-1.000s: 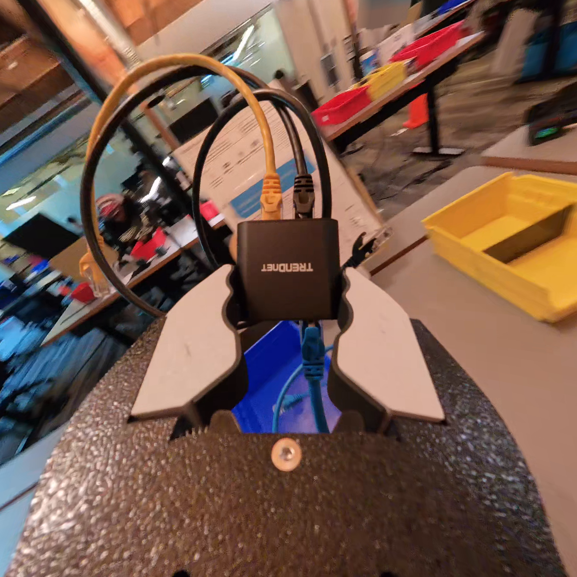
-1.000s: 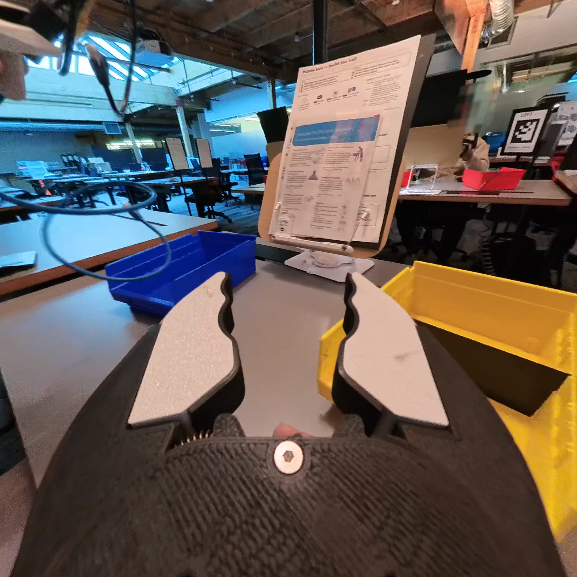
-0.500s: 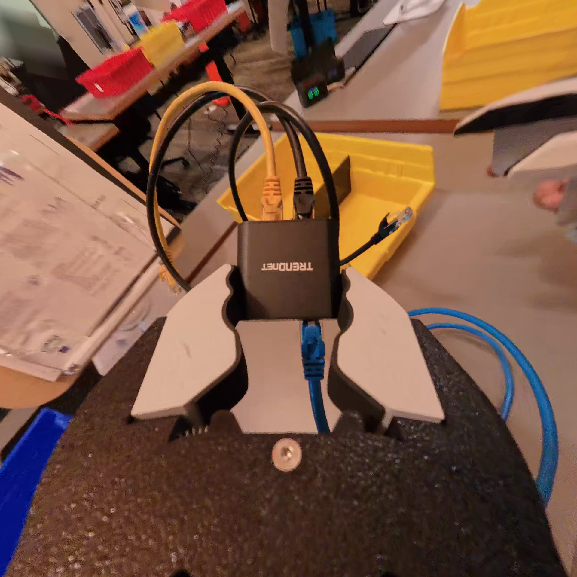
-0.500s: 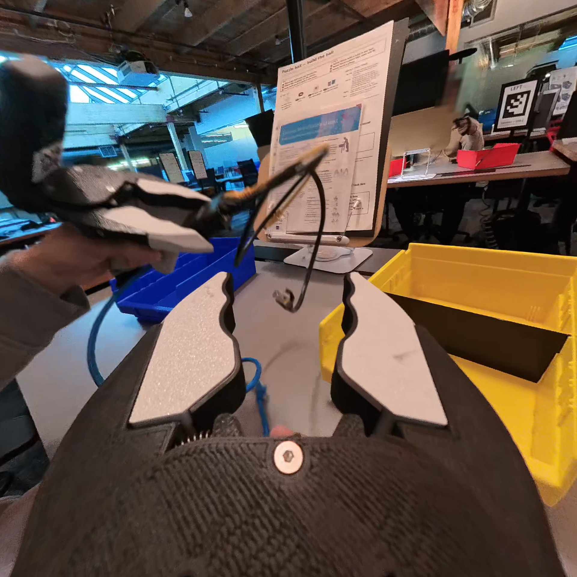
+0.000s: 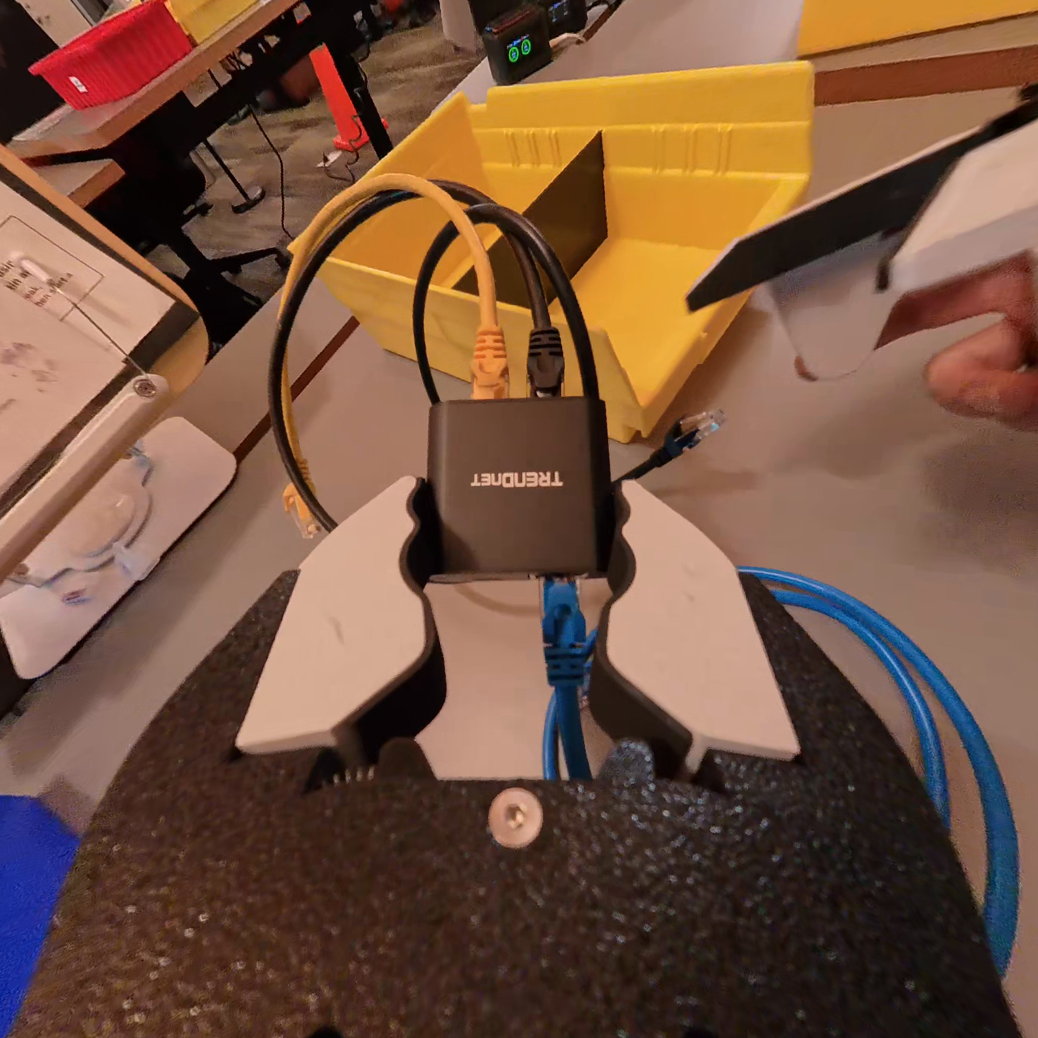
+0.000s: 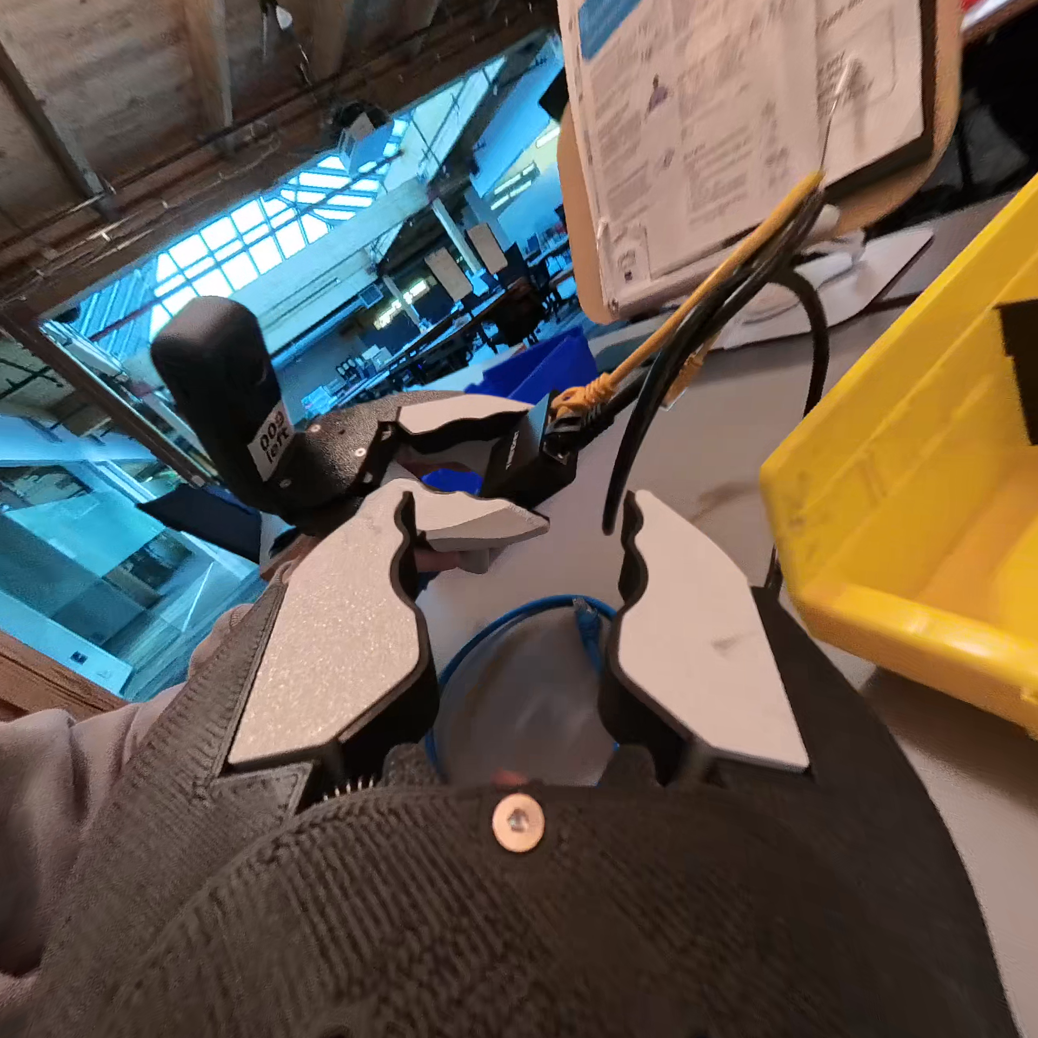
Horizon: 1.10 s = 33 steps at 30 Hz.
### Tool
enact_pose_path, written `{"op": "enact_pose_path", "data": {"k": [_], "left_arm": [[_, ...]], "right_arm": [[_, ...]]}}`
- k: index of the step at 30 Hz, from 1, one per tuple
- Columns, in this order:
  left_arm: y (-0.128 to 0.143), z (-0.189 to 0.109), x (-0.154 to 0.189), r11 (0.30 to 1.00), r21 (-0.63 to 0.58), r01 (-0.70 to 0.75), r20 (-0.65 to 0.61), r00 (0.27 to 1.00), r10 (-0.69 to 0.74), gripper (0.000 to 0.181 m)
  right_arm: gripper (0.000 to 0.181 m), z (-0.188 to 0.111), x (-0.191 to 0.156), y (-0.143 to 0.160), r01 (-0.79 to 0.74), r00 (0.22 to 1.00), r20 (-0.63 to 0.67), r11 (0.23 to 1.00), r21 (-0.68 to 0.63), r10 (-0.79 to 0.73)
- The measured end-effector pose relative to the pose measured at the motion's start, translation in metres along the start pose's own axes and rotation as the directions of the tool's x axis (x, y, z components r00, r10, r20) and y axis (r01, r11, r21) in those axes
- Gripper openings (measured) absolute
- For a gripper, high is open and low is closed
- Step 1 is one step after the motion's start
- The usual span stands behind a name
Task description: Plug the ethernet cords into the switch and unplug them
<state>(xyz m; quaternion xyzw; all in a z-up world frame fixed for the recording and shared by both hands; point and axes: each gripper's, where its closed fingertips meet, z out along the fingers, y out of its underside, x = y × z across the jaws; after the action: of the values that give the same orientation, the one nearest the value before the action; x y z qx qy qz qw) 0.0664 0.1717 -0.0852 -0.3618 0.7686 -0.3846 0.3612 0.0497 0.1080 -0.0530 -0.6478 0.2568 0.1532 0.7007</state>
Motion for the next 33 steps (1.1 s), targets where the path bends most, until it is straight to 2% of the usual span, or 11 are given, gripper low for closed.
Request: {"op": "enact_pose_path", "data": {"k": [1,7,9,13,15,18,22,27,30,33], "left_arm": [[0.002,0.000,0.003,1.000,0.015,0.006,-0.009,1.000,-0.006,0.061],[0.000,-0.001,0.018,0.991,0.113,0.069,-0.058,0.996,-0.063,0.061],[0.005,0.000,0.027,0.994,0.081,0.074,-0.124,0.990,-0.063,0.061],[0.021,-0.014,0.020,0.994,0.024,-0.106,-0.082,0.991,0.107,0.061],[0.021,-0.020,0.011,0.997,0.059,-0.057,-0.051,0.997,0.060,0.061],[0.023,-0.023,0.007,0.996,0.091,0.025,-0.068,0.997,-0.019,0.061],[0.026,-0.024,0.003,0.997,0.074,0.021,-0.043,0.999,-0.018,0.061],[0.021,-0.021,0.012,0.997,0.070,-0.022,-0.034,0.999,0.024,0.061],[0.021,-0.023,0.010,0.996,0.055,-0.072,0.010,0.997,0.072,0.061],[0.021,-0.025,0.006,0.997,0.058,-0.059,0.020,0.998,0.058,0.061]], "right_arm": [[0.072,0.004,0.002,0.005,-0.002,1.000,-0.005,1.000,-0.017,0.002],[0.073,0.020,0.006,0.027,-0.010,1.000,-0.023,0.997,-0.074,0.008],[0.073,0.024,0.005,0.030,-0.030,1.000,-0.012,0.997,-0.077,0.029],[0.069,0.030,0.002,0.035,-0.088,0.996,0.024,0.992,-0.087,0.091],[0.062,0.033,-0.003,0.035,-0.128,0.989,0.065,0.988,-0.084,0.134],[0.060,0.037,-0.011,0.034,-0.161,0.979,0.109,0.983,-0.089,0.170],[0.060,0.038,-0.013,0.042,-0.127,0.985,0.105,0.985,-0.118,0.140],[0.061,0.040,-0.015,0.038,-0.095,0.989,0.101,0.988,-0.119,0.108],[0.061,0.037,-0.016,0.041,-0.120,0.984,0.110,0.982,-0.148,0.137],[0.055,0.028,-0.017,0.031,-0.128,0.981,0.122,0.979,-0.158,0.148]]}}
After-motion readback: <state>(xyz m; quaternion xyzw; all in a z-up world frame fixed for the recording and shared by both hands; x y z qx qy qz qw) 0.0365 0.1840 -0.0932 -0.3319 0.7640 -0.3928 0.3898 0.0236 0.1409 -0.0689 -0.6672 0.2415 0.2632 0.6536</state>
